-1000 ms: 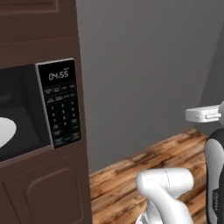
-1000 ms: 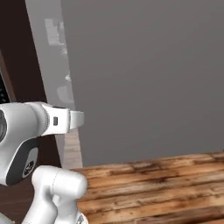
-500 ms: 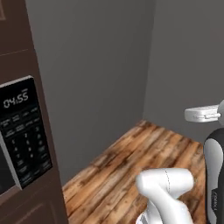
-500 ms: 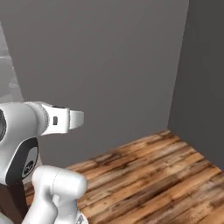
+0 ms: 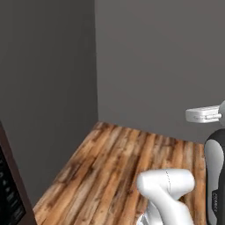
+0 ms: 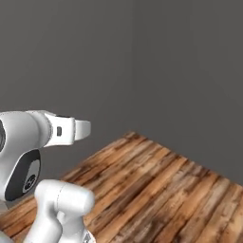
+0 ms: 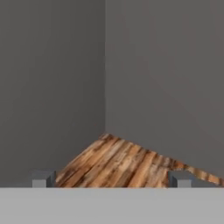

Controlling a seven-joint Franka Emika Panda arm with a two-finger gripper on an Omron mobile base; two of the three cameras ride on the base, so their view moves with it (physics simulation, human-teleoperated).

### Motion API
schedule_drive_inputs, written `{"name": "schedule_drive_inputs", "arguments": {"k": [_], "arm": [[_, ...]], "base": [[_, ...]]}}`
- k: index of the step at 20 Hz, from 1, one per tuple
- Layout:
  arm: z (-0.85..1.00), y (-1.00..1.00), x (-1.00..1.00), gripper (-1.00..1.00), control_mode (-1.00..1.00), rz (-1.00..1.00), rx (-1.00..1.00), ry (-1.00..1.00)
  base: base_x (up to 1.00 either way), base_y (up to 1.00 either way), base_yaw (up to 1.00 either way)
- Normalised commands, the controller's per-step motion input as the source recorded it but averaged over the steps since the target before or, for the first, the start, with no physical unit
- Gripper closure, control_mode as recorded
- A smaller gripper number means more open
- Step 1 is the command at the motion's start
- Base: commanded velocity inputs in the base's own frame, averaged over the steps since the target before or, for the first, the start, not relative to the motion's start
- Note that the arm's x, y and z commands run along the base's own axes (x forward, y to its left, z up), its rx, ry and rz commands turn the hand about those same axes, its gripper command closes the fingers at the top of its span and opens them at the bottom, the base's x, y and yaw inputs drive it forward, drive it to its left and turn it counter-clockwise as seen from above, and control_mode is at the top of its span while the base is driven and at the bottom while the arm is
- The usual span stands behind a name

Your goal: Pick the steak from the counter and place it in the microwave. Then turn on the microwave.

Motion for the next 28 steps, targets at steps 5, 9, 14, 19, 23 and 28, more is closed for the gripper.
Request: {"name": "schedule_drive_inputs", "arguments": {"k": [5, 9, 14, 19, 23, 28], "arm": [[0.0, 0.0, 0.0, -1.0, 1.0, 0.0, 0.0, 0.0], [0.0, 0.0, 0.0, -1.0, 1.0, 0.0, 0.0, 0.0], [0.0, 0.0, 0.0, -1.0, 1.0, 0.0, 0.0, 0.0], [0.0, 0.0, 0.0, -1.0, 1.0, 0.0, 0.0, 0.0], [0.0, 0.0, 0.0, -1.0, 1.0, 0.0, 0.0, 0.0], [0.0, 0.0, 0.0, -1.0, 1.0, 0.0, 0.0, 0.0]], "base": [[0.23, -0.16, -0.56], [0.22, -0.12, -0.6], [0.24, -0.07, -0.62], [0.23, -0.03, -0.64], [0.24, -0.03, -0.65], [0.19, -0.01, -0.64]]}}
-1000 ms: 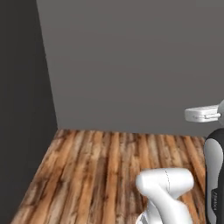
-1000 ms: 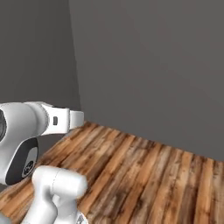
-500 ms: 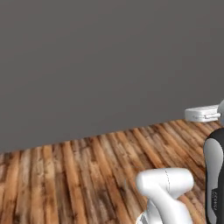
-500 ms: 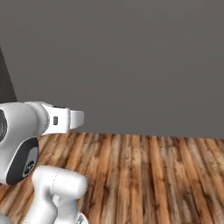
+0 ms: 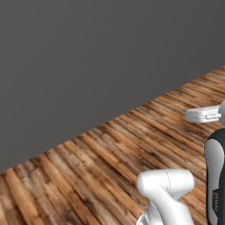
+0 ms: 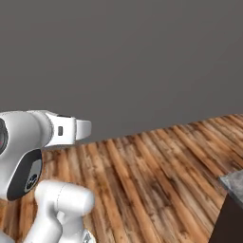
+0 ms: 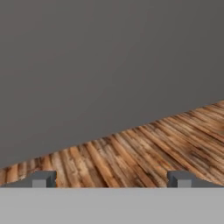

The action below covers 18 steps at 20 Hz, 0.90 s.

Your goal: Pick the steak from the counter and place it in the microwave. Then turn on the microwave.

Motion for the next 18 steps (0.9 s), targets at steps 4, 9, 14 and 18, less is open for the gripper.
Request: {"name": "schedule_drive_inputs", "arguments": {"k": [4, 9, 14, 18], "arm": [[0.0, 0.0, 0.0, -1.0, 1.0, 0.0, 0.0, 0.0], [0.0, 0.0, 0.0, -1.0, 1.0, 0.0, 0.0, 0.0], [0.0, 0.0, 0.0, -1.0, 1.0, 0.0, 0.0, 0.0], [0.0, 0.0, 0.0, -1.0, 1.0, 0.0, 0.0, 0.0]], "base": [[0.19, 0.0, -0.63], [0.18, 0.0, -0.62], [0.22, 0.0, -0.58], [0.27, 0.0, -0.47]]}}
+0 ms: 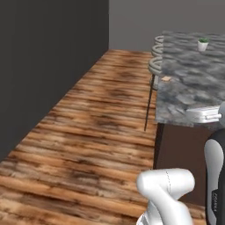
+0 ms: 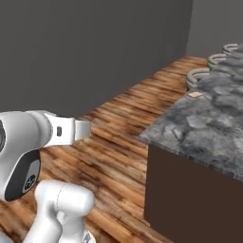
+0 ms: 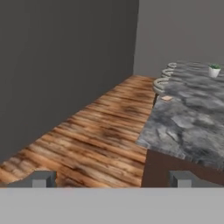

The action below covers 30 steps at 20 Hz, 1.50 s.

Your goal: Pick the steak from the counter and place it in the microwave. Then turn on the microwave.

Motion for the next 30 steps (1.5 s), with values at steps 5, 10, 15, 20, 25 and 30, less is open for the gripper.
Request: {"name": "schedule_drive_inputs", "arguments": {"k": [5, 10, 15, 20, 25, 30], "arm": [[0.0, 0.0, 0.0, -1.0, 1.0, 0.0, 0.0, 0.0], [0.0, 0.0, 0.0, -1.0, 1.0, 0.0, 0.0, 0.0], [0.0, 0.0, 0.0, -1.0, 1.0, 0.0, 0.0, 0.0], [0.0, 0.0, 0.0, -1.0, 1.0, 0.0, 0.0, 0.0], [0.0, 0.0, 0.0, -1.0, 1.0, 0.0, 0.0, 0.0], [0.0, 0.0, 0.0, -1.0, 1.0, 0.0, 0.0, 0.0]], "base": [[0.27, 0.0, -0.43], [0.29, 0.0, -0.4], [0.06, -0.02, -0.16], [0.0, -0.3, -0.06], [0.0, -0.55, -0.04], [0.0, -0.67, -0.08]]}}
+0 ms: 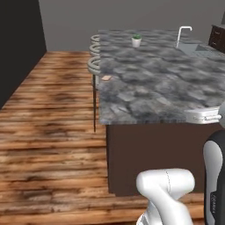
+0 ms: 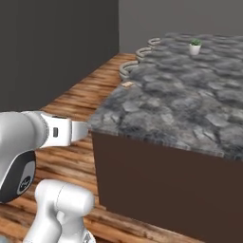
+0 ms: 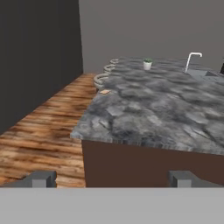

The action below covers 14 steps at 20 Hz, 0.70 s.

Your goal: Pick the steak from the counter and place it in the microwave. Then turn on the microwave.

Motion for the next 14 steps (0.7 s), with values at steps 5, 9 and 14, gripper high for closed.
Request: {"name": "schedule_drive_inputs", "arguments": {"k": [5, 9, 14], "arm": [[0.0, 0.0, 0.0, -1.0, 1.0, 0.0, 0.0, 0.0], [0.0, 0.0, 0.0, -1.0, 1.0, 0.0, 0.0, 0.0], [0.0, 0.0, 0.0, -1.0, 1.0, 0.0, 0.0, 0.0]], "base": [[0.0, -0.61, -0.21], [0.06, -0.25, -0.45], [0.02, -0.07, -0.42]]}}
